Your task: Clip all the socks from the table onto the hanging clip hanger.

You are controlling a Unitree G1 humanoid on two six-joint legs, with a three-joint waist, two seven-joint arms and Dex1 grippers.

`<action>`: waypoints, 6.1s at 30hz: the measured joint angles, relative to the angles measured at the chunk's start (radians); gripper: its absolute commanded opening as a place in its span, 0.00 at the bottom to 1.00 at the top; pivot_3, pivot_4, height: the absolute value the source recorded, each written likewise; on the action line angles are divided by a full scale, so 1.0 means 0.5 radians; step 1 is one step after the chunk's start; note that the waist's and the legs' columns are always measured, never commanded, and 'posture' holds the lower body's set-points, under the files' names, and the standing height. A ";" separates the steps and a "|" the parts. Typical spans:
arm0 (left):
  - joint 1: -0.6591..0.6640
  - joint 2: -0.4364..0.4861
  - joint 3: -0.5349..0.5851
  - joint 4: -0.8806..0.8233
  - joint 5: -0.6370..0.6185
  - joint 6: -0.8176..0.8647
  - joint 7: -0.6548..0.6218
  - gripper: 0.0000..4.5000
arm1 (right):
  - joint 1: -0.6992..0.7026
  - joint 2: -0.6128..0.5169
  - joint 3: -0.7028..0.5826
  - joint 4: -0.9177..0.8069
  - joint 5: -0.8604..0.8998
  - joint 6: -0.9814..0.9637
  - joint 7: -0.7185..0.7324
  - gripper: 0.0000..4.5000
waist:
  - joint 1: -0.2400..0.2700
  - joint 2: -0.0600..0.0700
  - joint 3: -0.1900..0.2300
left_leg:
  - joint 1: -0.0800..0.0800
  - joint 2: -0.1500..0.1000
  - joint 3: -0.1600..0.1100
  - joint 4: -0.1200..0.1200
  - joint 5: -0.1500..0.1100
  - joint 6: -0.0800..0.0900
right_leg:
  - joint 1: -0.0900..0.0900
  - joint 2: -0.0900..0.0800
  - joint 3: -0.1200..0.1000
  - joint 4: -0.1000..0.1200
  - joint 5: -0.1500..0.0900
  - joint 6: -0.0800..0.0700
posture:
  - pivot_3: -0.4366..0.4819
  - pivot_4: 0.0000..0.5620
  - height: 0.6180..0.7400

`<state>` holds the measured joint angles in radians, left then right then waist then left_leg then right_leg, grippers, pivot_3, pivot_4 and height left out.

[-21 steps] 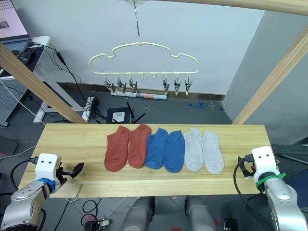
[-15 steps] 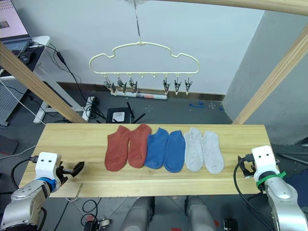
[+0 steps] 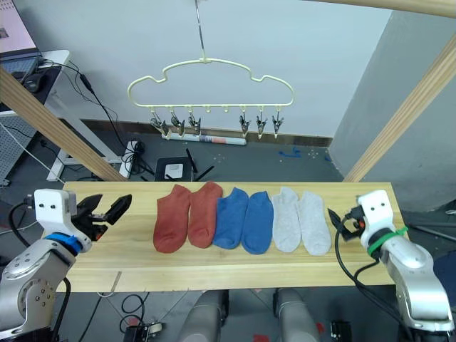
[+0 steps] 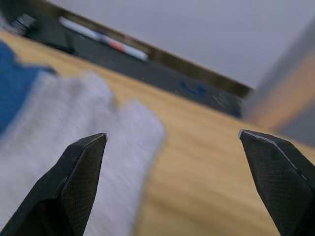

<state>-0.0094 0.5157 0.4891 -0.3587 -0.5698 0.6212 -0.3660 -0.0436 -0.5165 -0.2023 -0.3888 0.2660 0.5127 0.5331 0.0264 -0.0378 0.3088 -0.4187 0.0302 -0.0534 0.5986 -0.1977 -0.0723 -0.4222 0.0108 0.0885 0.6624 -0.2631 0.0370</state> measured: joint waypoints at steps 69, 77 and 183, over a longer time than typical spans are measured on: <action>-1.233 -0.359 -0.573 0.864 0.441 -0.609 0.088 0.34 | -1.052 0.570 0.544 -0.274 0.868 0.485 -0.160 1.00 | 0.050 0.003 0.011 | -0.028 -0.001 -0.049 0.023 0.002 -0.003 | 0.000 0.001 -0.051 0.003 0.009 0.004 | 0.69 0.60 1.00; -1.234 -0.360 -0.572 0.868 0.439 -0.612 0.075 0.04 | -1.052 0.564 0.544 -0.274 0.891 0.487 -0.166 1.00 | 0.050 0.003 0.011 | -0.028 -0.001 -0.050 0.023 0.002 -0.003 | 0.000 0.001 -0.052 0.004 0.010 0.004 | 0.70 0.58 1.00; -1.105 -0.058 -0.051 0.724 -2.210 0.750 1.051 0.04 | -1.230 0.993 0.926 0.253 -0.019 0.568 -0.245 0.01 | 0.066 0.001 -0.005 | -0.028 -0.001 -0.087 0.022 0.020 -0.024 | 0.001 -0.007 -0.090 0.031 0.000 -0.010 | 0.74 0.56 1.00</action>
<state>-0.5618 0.4867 0.4636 0.0031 -1.6746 0.9962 0.1594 -0.6585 -0.0200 0.2607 -0.2623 0.2567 0.7967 0.4108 0.0591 -0.0374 0.3063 -0.4327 0.0298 -0.0971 0.6097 -0.1875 -0.0845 -0.4218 0.0073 0.0433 0.6779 -0.2632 0.0319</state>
